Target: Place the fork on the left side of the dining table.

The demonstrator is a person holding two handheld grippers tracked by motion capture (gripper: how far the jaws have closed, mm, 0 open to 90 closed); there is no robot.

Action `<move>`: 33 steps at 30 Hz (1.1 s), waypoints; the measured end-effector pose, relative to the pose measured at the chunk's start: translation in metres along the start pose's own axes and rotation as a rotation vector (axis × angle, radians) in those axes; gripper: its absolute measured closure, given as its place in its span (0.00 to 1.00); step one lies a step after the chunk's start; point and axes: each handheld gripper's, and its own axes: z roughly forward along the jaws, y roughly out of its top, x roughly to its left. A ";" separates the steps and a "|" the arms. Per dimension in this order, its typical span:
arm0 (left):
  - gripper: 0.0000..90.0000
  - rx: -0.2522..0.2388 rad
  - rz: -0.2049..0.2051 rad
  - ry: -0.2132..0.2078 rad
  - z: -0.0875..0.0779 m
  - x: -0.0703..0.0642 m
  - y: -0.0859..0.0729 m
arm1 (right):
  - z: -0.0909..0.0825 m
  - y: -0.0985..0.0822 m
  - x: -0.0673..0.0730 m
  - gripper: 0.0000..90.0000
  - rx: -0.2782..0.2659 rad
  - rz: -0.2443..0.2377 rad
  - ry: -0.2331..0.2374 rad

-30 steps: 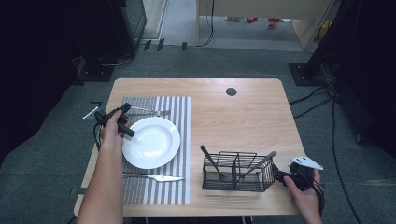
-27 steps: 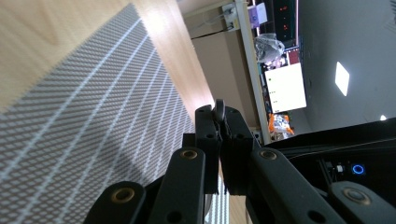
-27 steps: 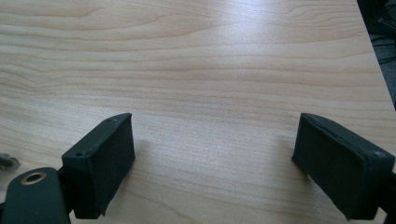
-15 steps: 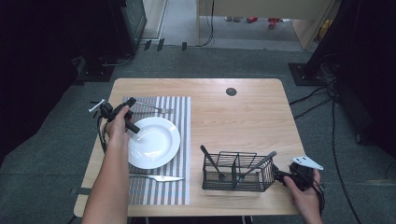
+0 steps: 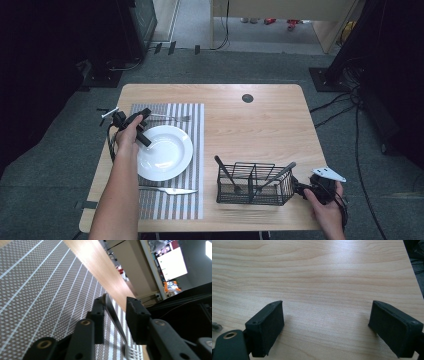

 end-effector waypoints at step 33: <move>0.39 0.051 0.138 0.181 0.000 -0.007 0.006 | 0.000 0.000 0.000 0.14 0.000 0.000 0.000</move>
